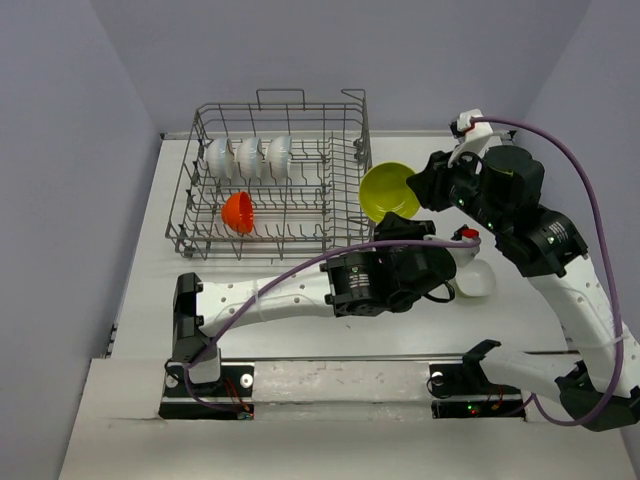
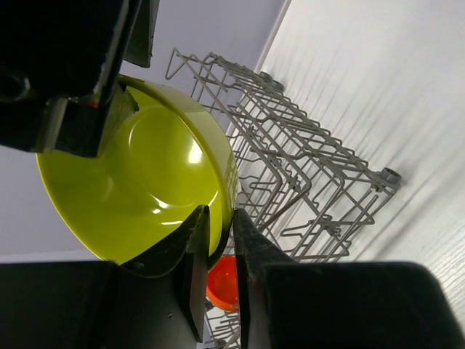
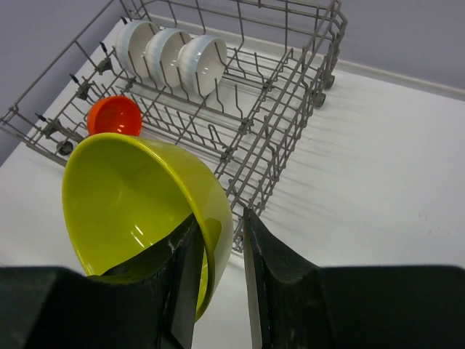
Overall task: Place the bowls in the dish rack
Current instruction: Pass from the right arm to the left
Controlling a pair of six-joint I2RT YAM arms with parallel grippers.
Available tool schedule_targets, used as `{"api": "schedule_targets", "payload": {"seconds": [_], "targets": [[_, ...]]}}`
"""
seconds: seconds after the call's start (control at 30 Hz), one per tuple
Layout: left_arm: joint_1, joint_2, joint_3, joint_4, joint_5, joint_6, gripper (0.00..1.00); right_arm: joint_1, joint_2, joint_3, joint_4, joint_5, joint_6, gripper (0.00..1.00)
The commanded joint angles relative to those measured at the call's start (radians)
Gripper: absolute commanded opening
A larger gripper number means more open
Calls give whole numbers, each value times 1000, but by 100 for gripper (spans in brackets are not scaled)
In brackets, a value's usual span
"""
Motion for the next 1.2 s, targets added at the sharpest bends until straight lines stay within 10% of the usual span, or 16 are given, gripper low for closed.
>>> {"api": "schedule_targets", "payload": {"seconds": [0.0, 1.17], "targets": [[-1, -106, -22, 62, -56, 10, 0, 2, -28, -8, 80, -3, -2, 33], [16, -34, 23, 58, -56, 27, 0, 2, -60, -83, 132, 4, 10, 59]]}}
